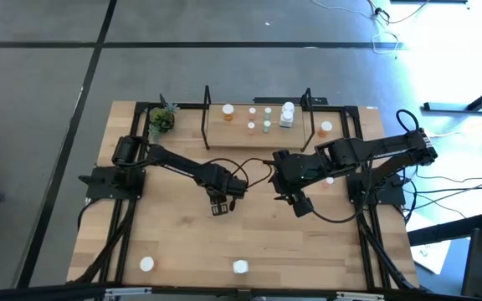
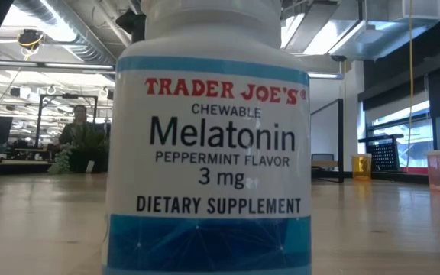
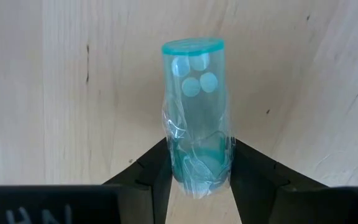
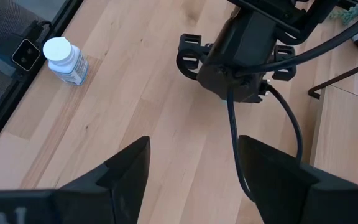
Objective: Pick and place medicine bottles onto shelf by color
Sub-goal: Put the green pill bottle on the shelf aligned with the green bottles
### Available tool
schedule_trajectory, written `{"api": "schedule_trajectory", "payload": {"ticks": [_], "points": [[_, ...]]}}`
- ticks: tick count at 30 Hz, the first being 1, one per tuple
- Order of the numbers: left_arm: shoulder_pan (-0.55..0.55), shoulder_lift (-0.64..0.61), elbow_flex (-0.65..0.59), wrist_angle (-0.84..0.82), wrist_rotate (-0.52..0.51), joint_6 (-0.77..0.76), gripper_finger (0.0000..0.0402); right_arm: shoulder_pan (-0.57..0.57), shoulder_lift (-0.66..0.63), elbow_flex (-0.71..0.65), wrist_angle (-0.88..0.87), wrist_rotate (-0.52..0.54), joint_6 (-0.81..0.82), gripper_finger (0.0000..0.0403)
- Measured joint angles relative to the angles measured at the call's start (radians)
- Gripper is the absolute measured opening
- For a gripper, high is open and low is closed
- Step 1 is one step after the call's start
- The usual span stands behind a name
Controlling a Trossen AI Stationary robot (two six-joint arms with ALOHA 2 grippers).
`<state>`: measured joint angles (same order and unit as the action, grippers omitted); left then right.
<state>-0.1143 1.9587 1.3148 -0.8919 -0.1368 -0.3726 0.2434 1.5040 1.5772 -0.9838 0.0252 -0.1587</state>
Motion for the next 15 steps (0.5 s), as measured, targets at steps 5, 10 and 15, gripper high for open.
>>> {"api": "schedule_trajectory", "payload": {"ticks": [5,10,15], "points": [[0.0,0.0,0.0,0.014,0.0,0.04,0.0133,0.0,0.0,0.0,0.0,0.0,0.0,0.0245],[0.0,0.0,0.0,0.015,0.0,0.044,0.0133,0.0,0.0,0.0,0.0,0.0,0.0,0.0245],[0.0,0.0,0.0,0.015,0.0,0.044,0.0136,0.0,0.0,0.0,0.0,0.0,0.0,0.0245]]}}
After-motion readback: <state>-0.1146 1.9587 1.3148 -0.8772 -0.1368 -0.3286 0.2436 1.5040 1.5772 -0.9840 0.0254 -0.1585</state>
